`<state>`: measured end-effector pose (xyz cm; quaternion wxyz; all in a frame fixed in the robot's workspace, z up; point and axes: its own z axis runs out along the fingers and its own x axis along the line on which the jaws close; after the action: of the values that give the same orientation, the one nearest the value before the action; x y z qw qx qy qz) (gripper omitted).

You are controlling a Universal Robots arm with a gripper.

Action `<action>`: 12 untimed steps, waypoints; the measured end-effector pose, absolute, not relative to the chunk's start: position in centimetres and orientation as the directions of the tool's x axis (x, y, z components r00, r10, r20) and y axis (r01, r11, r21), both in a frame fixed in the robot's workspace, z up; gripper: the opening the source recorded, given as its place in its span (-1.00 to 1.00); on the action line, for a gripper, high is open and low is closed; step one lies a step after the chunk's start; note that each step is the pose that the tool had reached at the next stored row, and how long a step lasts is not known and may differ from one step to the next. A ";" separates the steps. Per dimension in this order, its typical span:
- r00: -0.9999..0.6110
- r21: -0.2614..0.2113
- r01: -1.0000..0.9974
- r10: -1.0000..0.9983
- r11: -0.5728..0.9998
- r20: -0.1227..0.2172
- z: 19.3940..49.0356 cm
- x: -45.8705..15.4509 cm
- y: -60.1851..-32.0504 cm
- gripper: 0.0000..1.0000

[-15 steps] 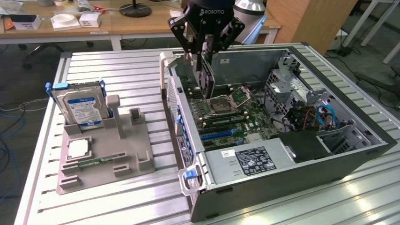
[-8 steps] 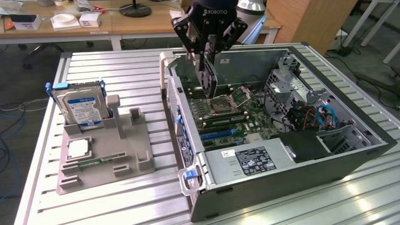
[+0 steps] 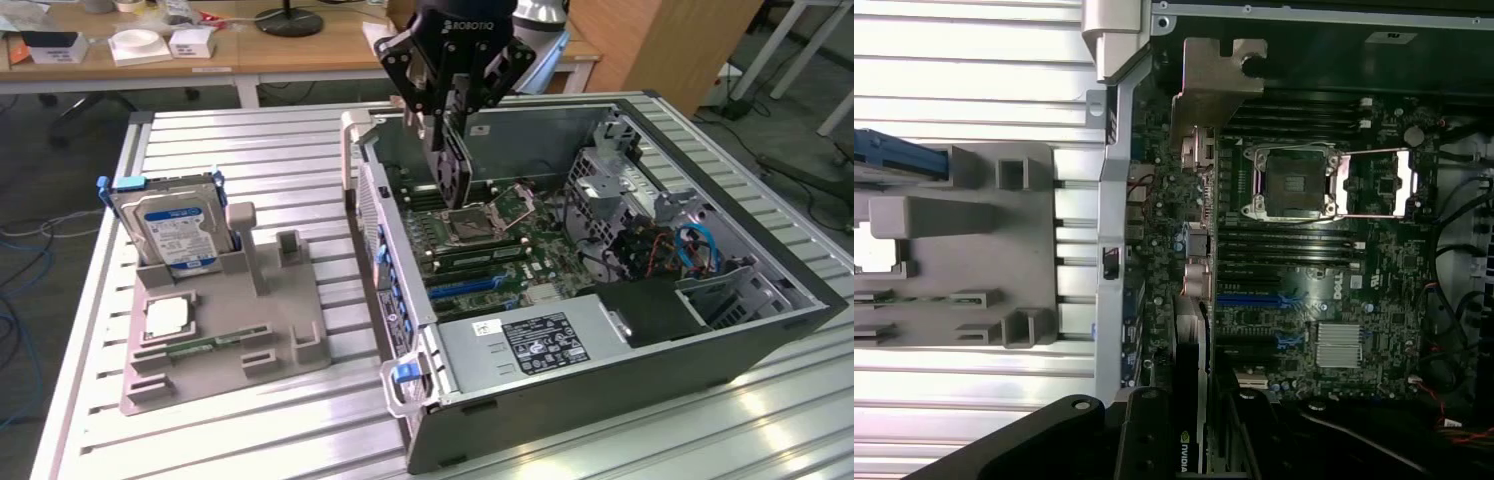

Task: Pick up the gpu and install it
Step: 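Pick up the gpu and move the gpu toward the slot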

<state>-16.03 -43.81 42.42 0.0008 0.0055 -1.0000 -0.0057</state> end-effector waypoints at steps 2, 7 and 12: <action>-1.000 0.012 -0.011 -0.011 1.000 0.002 42.4 -15.9 -43.8 -0.48; -1.000 0.012 -0.011 -0.011 1.000 0.002 42.4 -15.3 -43.8 -0.48; -1.000 0.011 -0.008 -0.008 1.000 0.002 42.4 -14.6 -43.8 -0.48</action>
<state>-14.57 -43.82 42.41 0.0008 0.0042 -1.0000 -0.0057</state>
